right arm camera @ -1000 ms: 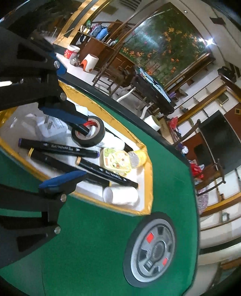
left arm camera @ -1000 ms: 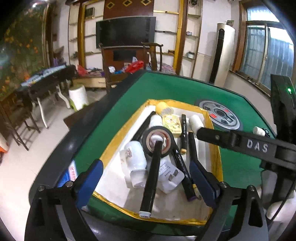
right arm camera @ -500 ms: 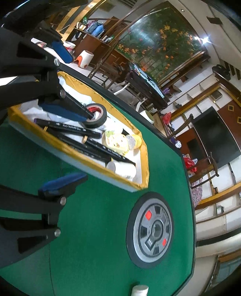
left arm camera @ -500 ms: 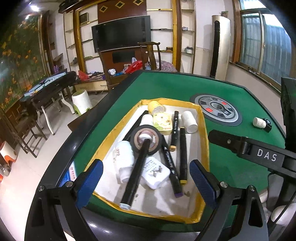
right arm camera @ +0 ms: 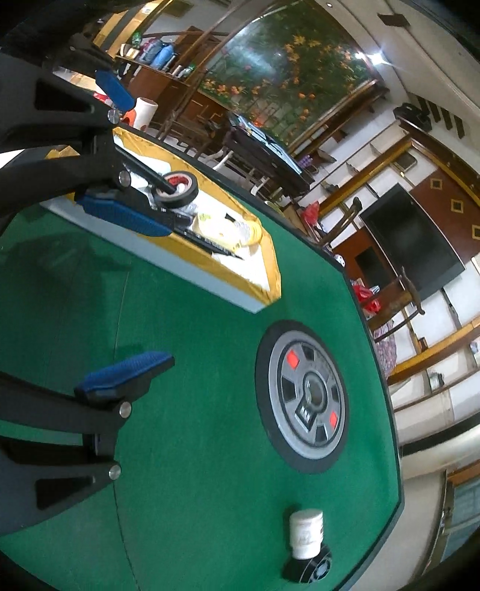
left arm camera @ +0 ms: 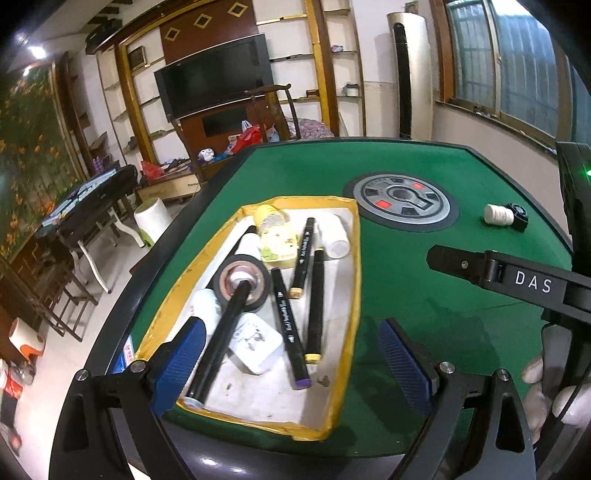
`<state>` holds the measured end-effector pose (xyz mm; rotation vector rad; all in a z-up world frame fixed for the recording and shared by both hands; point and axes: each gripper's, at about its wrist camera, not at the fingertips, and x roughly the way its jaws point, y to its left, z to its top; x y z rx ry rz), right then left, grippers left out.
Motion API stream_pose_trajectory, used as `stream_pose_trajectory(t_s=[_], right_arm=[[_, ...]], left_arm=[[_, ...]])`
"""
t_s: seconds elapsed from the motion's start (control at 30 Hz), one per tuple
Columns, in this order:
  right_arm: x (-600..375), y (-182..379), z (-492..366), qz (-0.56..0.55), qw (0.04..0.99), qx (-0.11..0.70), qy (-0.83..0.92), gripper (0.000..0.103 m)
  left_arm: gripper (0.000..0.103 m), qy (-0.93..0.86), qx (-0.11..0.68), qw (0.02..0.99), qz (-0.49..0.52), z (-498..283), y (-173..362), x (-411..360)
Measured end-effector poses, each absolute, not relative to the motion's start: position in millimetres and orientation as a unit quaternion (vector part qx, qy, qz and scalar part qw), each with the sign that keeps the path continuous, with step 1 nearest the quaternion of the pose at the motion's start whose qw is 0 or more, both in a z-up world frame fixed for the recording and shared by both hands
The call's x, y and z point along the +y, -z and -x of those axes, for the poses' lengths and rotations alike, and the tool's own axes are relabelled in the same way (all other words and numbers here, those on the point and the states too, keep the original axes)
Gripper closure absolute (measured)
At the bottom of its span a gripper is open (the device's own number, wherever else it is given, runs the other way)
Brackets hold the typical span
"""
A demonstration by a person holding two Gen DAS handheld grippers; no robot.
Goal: Organize rigid objects
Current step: 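Grasp the black plastic part with the right tool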
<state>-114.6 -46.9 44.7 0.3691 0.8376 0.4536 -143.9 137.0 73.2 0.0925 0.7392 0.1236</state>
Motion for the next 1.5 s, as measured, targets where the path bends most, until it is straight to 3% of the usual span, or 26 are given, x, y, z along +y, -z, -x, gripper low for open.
stream_pose_trajectory(t_s=[0.4,0.93,1.23,1.5], right_arm=[[-106.6,-42.1,110.1,-0.196,0.881,0.393,-0.174,0.038],[-285.3,-53.5,42.4,-0.260,0.900,0.351,0.013,0.037],[-315.7,-31.0,-31.6,-0.232,0.890,0.388,0.057,0.037],[-279.5,-12.7,-75.9,-0.117,0.881,0.458,0.016,0.037]], left_arm=[[0.007,-0.039,0.374,0.923,-0.081,138.2,-64.9,99.3],[0.007,0.018,0.402,0.911,-0.092,134.1,-50.8,64.8],[0.007,0.037,0.403,0.909,-0.099,134.7,-52.4,54.5],[0.007,0.053,0.412,0.907,-0.061,129.5,-55.0,63.7]])
